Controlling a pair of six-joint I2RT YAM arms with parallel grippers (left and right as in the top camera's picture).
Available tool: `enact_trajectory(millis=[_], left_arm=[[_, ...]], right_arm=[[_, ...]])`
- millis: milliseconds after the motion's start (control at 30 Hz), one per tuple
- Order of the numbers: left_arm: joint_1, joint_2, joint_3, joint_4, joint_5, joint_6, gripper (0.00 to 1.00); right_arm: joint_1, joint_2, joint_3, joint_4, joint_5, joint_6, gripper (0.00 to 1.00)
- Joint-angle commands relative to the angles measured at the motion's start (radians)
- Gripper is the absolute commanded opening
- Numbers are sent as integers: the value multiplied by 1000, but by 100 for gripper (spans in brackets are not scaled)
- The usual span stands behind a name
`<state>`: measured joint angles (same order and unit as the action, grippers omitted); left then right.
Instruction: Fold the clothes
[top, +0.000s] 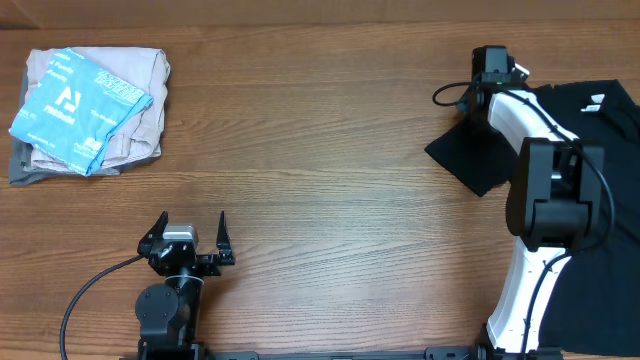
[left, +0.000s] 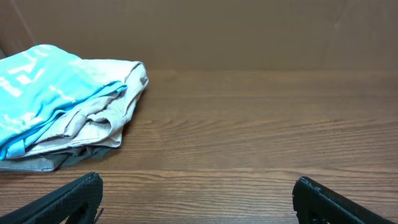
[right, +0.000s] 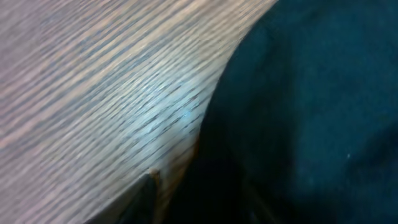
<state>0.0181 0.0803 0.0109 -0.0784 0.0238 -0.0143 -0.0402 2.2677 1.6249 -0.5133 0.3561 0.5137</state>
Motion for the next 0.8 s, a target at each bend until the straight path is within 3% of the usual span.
enact_trajectory(millis=[0,100,133,333,433,767], left_arm=[[-7,-10,-6,2,-8,26,100],[-7,-10,-6,1,-8,26,100],[-7,-10,-6,1,-8,26,100],[-7,-10,-6,1,-8,27,100],[-7,-10,-6,1,-8,26,100],[-7,-10,-6,2,-8,26,100]], right_arm=[[0,11,13,14,3,11,30],[-1,-10,23,18,3,11,8],[0,-21,30,14,3,10,7],[-2,-115,64,-21,3,10,9],[-2,-173,64,-42,3,8,4],[-1,-321,64,-164,-39,-2,4]])
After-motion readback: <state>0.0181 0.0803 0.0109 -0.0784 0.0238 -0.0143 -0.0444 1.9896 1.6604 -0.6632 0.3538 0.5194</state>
